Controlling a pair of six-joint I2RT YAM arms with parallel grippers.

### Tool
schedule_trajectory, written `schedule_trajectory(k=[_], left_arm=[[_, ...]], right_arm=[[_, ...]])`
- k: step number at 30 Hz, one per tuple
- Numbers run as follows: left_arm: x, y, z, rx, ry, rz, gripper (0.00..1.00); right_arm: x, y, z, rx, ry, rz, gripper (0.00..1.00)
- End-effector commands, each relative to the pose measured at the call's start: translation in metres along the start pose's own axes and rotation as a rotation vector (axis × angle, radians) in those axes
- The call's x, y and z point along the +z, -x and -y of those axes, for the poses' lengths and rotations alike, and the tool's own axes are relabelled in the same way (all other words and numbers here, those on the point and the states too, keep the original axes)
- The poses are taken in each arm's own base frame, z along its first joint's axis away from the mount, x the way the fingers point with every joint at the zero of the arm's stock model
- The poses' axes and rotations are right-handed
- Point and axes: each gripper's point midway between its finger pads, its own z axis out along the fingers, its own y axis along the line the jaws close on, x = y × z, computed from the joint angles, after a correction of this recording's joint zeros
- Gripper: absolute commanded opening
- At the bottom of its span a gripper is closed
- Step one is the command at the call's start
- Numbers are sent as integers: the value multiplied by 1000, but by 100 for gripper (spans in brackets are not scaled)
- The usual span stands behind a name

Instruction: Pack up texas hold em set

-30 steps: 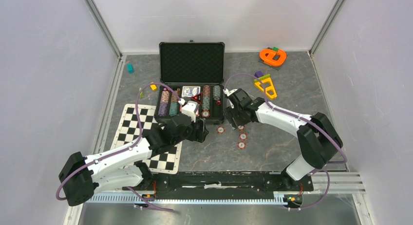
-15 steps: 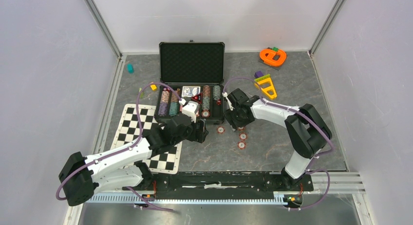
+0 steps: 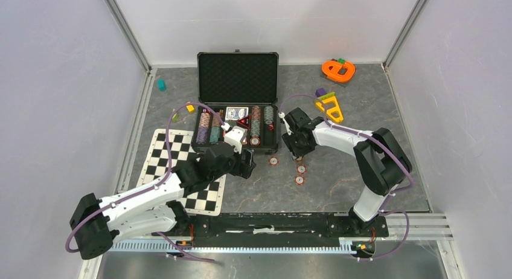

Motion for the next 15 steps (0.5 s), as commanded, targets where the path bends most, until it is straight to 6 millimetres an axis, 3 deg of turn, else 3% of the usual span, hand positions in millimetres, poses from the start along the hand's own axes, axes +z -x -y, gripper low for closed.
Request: schedule_trajectory(k=[1, 5, 10, 15], left_arm=[[-6, 16, 2, 43, -13, 58, 86], [-7, 17, -1, 40, -4, 65, 86], [-10, 19, -1, 35, -3, 80, 87], [-10, 21, -2, 29, 3, 84, 87]], right_arm=[[6, -14, -4, 21, 21, -60, 47], [-10, 1, -3, 24, 13, -19, 40], [-38, 21, -3, 31, 14, 46, 41], [-63, 43, -17, 23, 81, 115, 42]])
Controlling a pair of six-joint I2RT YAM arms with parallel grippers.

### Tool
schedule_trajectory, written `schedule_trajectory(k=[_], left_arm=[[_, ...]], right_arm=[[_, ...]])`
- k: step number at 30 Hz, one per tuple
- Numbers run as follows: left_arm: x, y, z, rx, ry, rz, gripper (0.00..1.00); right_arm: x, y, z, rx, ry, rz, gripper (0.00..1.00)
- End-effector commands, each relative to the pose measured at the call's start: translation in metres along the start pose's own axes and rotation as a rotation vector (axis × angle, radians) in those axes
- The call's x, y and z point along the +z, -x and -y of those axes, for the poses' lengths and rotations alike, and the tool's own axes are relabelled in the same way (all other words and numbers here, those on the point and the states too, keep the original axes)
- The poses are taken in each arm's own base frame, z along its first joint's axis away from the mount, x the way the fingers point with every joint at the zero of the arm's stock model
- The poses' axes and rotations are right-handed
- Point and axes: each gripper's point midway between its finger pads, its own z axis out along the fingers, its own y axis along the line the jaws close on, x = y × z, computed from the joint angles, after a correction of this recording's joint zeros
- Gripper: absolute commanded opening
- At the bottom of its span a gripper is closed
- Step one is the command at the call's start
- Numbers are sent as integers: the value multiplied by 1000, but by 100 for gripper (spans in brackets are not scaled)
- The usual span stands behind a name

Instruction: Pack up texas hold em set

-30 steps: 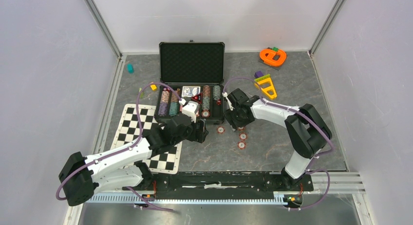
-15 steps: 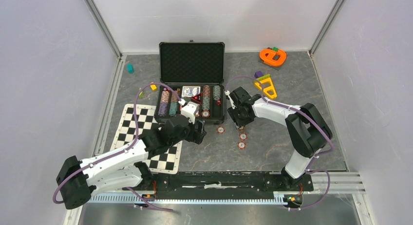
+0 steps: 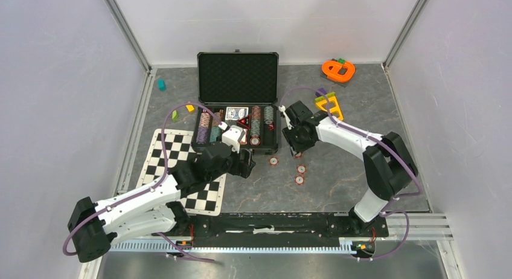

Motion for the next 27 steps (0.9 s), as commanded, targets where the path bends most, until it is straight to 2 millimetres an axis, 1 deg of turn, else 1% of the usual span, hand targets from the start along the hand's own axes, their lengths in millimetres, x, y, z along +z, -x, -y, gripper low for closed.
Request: schedule_trajectory(k=[1, 2, 5, 10, 11, 13, 15, 19, 22, 27], left_arm=[[-2, 11, -3, 32, 17, 42, 87], [-2, 12, -6, 29, 31, 43, 87], [-5, 14, -22, 3, 120, 55, 86], [-12, 20, -41, -73, 170, 103, 86], [-12, 20, -44, -81, 176, 106, 86], [-13, 18, -49, -92, 188, 102, 86], [-11, 16, -52, -101, 194, 97, 86], [-6, 13, -54, -118, 189, 84, 86], [-4, 11, -55, -123, 186, 80, 86], [-3, 10, -57, -123, 190, 78, 86]], right_arm=[[-42, 40, -22, -8, 94, 135, 42], [-45, 45, -26, -14, 110, 147, 42], [-53, 62, -44, -40, 144, 183, 41], [-53, 93, -80, -77, 204, 214, 41], [-54, 101, -86, -79, 215, 228, 41], [-51, 112, -97, -83, 234, 239, 41], [-47, 119, -105, -85, 250, 241, 41], [-32, 127, -118, -90, 259, 229, 41], [-21, 131, -122, -72, 249, 227, 42], [-10, 136, -131, -52, 260, 229, 42]])
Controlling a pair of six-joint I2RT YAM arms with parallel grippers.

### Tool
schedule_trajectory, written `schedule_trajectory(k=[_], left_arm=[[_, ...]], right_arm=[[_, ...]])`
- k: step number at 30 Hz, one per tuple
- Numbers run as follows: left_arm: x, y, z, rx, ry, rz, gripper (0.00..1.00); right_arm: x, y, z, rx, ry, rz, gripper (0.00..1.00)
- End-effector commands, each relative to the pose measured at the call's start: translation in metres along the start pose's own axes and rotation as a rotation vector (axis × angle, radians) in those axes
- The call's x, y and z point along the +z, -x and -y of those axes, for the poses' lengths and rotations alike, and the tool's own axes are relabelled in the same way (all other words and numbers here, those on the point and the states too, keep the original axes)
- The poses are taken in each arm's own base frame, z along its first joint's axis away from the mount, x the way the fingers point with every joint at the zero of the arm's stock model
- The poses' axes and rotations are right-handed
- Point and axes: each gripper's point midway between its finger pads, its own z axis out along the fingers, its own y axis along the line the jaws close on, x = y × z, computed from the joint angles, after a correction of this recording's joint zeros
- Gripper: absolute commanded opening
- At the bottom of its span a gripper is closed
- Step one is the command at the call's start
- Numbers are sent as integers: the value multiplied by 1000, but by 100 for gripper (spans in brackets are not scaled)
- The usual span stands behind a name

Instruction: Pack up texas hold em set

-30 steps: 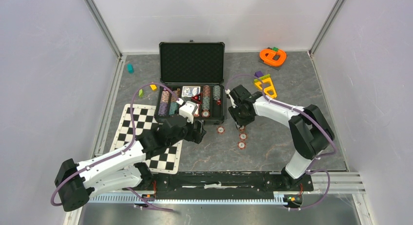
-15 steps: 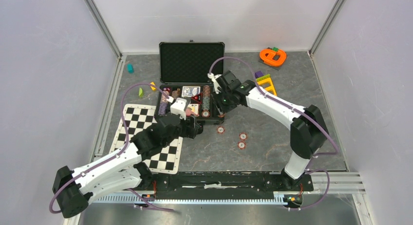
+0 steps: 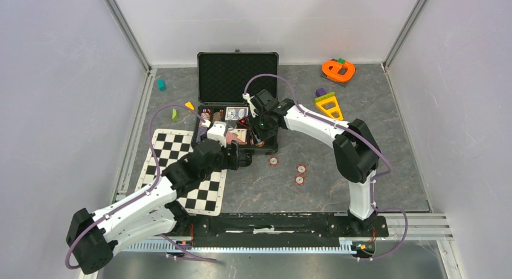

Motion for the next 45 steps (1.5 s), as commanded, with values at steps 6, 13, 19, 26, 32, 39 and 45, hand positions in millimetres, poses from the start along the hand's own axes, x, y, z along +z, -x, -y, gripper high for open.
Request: schedule_trajectory(k=[6, 13, 19, 26, 32, 39, 45], left_arm=[[3, 8, 5, -48, -27, 28, 86], [4, 6, 9, -41, -50, 19, 87], [11, 3, 26, -18, -121, -24, 87], [28, 16, 53, -6, -184, -89, 75], [60, 18, 74, -17, -199, -159, 59], [88, 38, 96, -55, -224, -126, 13], [118, 37, 100, -51, -188, -145, 4]], right_arm=[[2, 31, -16, 40, 39, 103, 58], [-20, 45, -18, 58, 34, 186, 77], [-53, 23, 9, 52, -82, 214, 70], [-93, -34, 70, 99, -320, 237, 59], [-123, -86, 112, 176, -502, 307, 58], [-136, -128, 131, 246, -573, 363, 56], [-117, -150, 122, 285, -465, 402, 56]])
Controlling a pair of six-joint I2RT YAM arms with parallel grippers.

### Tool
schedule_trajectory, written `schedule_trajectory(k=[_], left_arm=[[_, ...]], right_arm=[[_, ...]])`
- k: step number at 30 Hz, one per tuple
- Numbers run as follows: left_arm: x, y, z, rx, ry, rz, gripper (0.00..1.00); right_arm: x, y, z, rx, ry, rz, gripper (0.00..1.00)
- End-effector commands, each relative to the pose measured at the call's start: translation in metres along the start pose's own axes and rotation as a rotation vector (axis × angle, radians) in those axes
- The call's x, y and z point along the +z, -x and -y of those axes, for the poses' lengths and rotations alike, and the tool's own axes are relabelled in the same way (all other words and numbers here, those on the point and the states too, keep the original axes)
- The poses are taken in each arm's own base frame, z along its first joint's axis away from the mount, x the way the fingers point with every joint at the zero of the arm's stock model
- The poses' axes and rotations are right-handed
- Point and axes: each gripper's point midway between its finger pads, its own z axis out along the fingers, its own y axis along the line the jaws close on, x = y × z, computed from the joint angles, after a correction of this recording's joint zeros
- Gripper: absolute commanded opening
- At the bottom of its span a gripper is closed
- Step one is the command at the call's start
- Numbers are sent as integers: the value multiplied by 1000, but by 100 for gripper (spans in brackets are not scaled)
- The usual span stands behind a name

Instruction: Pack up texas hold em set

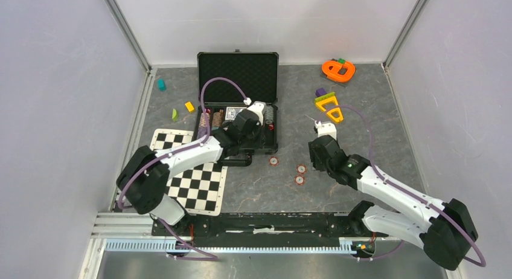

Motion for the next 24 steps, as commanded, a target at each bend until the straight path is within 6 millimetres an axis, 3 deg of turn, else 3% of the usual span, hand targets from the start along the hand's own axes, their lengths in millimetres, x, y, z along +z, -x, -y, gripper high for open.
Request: schedule_trajectory(k=[1, 6, 13, 16, 21, 24], left_arm=[[20, 24, 8, -26, -1, 48, 3], [37, 13, -13, -30, 111, -4, 2], [32, 1, -52, -51, 290, -11, 2], [25, 3, -50, -70, 264, 16, 2], [22, 8, -23, -165, 27, 74, 2], [23, 8, -28, -222, -13, 77, 2]], right_arm=[[5, -3, -6, 73, 38, 45, 56], [8, -14, -5, 23, 27, -8, 56], [12, -20, -6, 10, 35, -12, 56], [13, -21, -7, 2, 39, -19, 56], [15, -20, -11, -4, 50, -25, 56], [15, -20, -12, -3, 60, -27, 56]])
